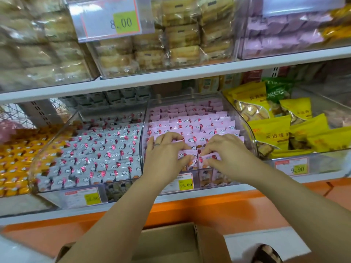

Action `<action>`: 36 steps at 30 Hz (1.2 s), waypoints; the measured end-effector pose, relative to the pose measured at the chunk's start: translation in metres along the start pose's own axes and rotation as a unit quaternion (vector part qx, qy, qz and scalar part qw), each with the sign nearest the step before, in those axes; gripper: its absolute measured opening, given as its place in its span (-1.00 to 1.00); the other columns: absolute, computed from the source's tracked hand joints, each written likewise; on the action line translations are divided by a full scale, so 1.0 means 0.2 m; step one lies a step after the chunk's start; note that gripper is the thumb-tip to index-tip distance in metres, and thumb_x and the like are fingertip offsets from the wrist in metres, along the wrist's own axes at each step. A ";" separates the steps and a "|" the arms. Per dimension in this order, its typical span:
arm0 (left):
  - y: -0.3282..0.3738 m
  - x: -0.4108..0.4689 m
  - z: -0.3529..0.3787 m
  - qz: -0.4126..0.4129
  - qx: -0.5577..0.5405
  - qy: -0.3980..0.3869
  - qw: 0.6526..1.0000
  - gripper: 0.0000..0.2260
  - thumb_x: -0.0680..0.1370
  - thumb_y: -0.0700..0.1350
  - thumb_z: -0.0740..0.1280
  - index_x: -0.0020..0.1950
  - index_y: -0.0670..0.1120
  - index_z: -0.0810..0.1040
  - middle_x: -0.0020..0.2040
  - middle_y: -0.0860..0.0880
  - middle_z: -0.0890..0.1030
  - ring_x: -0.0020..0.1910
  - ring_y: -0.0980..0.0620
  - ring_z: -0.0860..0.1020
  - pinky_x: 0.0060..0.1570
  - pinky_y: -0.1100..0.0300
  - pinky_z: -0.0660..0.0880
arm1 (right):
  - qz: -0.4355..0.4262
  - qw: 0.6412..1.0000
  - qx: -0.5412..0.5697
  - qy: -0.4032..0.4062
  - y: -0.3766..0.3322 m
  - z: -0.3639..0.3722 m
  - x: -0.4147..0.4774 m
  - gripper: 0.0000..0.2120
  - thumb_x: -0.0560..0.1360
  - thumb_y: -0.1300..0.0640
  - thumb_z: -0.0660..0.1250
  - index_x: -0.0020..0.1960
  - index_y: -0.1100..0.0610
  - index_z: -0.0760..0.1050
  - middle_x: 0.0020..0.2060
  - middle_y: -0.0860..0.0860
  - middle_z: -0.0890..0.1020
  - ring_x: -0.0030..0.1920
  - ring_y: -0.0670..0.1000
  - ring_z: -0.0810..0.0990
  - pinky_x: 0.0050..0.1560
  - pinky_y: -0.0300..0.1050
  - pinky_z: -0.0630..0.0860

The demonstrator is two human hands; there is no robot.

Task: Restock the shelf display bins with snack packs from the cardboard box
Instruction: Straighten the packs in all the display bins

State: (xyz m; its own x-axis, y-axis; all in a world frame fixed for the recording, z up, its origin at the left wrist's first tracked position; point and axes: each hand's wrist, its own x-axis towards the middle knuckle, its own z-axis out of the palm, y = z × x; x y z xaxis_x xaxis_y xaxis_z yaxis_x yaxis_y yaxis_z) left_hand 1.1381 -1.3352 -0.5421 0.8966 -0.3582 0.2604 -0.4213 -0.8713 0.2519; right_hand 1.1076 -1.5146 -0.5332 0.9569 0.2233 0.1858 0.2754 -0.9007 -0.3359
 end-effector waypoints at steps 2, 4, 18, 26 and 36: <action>0.00 -0.01 -0.02 -0.003 -0.003 -0.026 1.000 -0.71 0.52 0.20 0.29 0.19 0.16 0.57 0.35 0.16 0.32 0.41 0.07 0.23 0.46 -0.02 -0.19 | 0.014 1.000 -0.023 0.007 -0.01 0.01 0.01 -0.76 0.54 -0.04 0.30 0.19 -0.08 0.56 0.22 -0.08 0.50 0.26 0.05 0.38 0.40 0.06 0.14; 0.00 -0.02 -0.05 0.000 -0.002 -0.059 0.998 -0.69 0.52 0.21 0.28 0.21 0.15 0.56 0.40 0.14 0.29 0.45 0.06 0.19 0.47 -0.05 -0.22 | 0.020 0.999 -0.035 0.003 -0.01 0.01 0.00 -0.75 0.55 -0.05 0.27 0.22 -0.10 0.53 0.26 -0.10 0.47 0.29 0.04 0.34 0.43 0.05 0.08; 0.02 0.00 0.01 -0.037 0.082 -0.112 0.990 -0.51 0.63 0.21 -0.14 0.54 0.21 -0.16 0.57 0.09 -0.19 0.55 0.01 -0.20 0.43 -0.13 -0.36 | 0.075 0.988 -0.118 -0.060 0.03 0.06 0.00 -0.40 0.59 -0.28 -0.16 0.54 -0.12 -0.23 0.54 -0.08 -0.20 0.53 0.04 -0.27 0.46 0.22 -0.27; 0.05 0.06 -0.09 -0.050 0.097 -0.181 0.977 -0.49 0.60 0.27 -0.01 0.54 0.18 0.07 0.58 0.07 0.02 0.54 -0.06 0.04 0.47 -0.12 -0.07 | 0.068 0.989 -0.088 -0.097 -0.02 -0.08 0.06 -0.46 0.52 -0.32 0.09 0.44 -0.15 0.28 0.49 -0.08 0.23 0.46 0.07 0.20 0.47 0.17 0.05; 0.03 0.17 -0.03 -0.019 0.055 -0.104 0.993 -0.58 0.66 0.11 0.02 0.53 0.19 0.11 0.53 0.03 0.14 0.52 -0.03 0.05 0.47 -0.11 -0.03 | 0.074 0.994 -0.071 -0.037 0.06 -0.02 0.21 -0.54 0.53 -0.27 0.16 0.38 -0.13 0.34 0.49 -0.04 0.22 0.48 0.06 0.14 0.47 0.20 -0.04</action>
State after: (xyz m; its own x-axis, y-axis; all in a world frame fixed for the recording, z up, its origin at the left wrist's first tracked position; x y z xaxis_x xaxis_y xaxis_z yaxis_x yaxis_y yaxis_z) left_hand 1.1655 -1.3510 -0.5270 0.9251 -0.3763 0.0511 -0.3796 -0.9125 0.1522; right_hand 1.1500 -1.5182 -0.5260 0.9915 0.1072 0.0743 0.1212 -0.9680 -0.2199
